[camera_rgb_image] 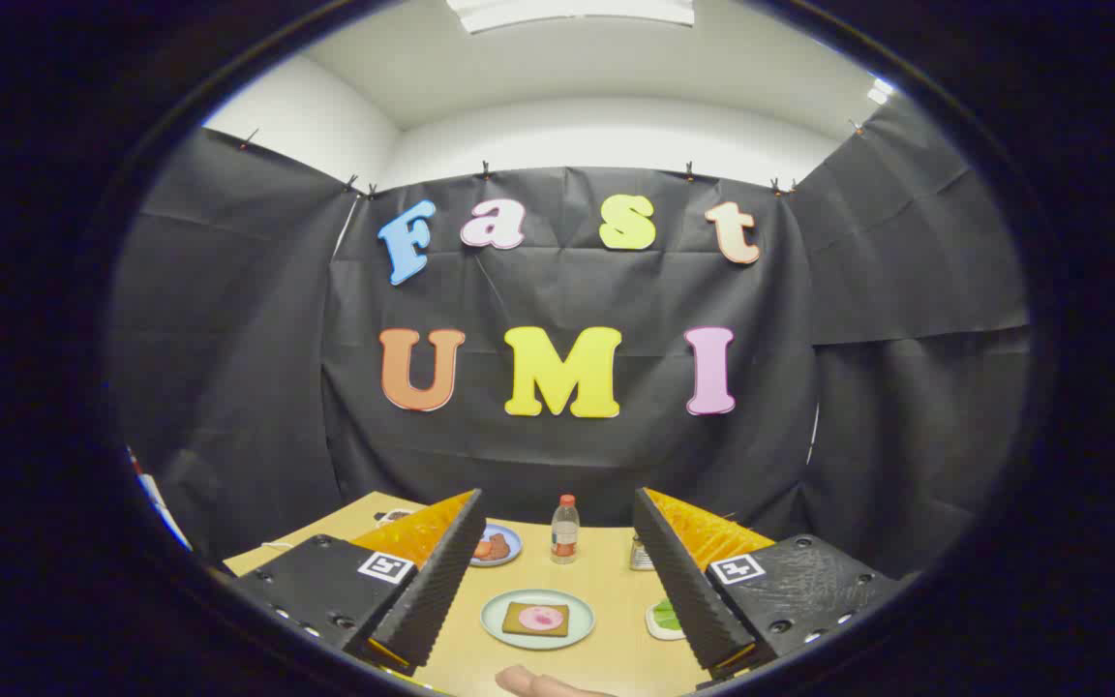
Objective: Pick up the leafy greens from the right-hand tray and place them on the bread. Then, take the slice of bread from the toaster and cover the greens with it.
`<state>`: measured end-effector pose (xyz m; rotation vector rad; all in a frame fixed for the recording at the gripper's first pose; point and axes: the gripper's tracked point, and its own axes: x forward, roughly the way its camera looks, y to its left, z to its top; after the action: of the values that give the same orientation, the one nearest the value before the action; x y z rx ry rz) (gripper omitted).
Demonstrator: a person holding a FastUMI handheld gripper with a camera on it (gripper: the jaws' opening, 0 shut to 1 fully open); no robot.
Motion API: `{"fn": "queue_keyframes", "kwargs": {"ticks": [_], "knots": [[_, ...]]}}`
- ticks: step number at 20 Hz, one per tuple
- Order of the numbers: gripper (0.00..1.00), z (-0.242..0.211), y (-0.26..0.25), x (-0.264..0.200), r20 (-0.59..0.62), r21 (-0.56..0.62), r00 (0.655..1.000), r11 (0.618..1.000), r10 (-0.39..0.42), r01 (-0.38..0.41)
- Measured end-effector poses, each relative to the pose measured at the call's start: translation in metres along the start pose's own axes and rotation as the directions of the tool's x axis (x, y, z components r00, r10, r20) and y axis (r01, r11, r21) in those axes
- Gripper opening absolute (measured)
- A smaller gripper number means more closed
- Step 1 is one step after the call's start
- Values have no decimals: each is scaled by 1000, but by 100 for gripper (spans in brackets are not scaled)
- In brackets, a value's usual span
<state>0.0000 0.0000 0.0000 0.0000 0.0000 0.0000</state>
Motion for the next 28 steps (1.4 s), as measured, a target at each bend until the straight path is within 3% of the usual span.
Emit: {"fn": "queue_keyframes", "kwargs": {"ticks": [7,18,24,28], "knots": [[95,-5,26,9,-48,-32,999,999,-8,7],[95,-8,4,26,-40,-50,998,998,-49,47],[95,-56,-65,39,-85,-68,992,994,-93,87],[95,-102,-148,59,-142,-68,979,988,-144,135]]}}
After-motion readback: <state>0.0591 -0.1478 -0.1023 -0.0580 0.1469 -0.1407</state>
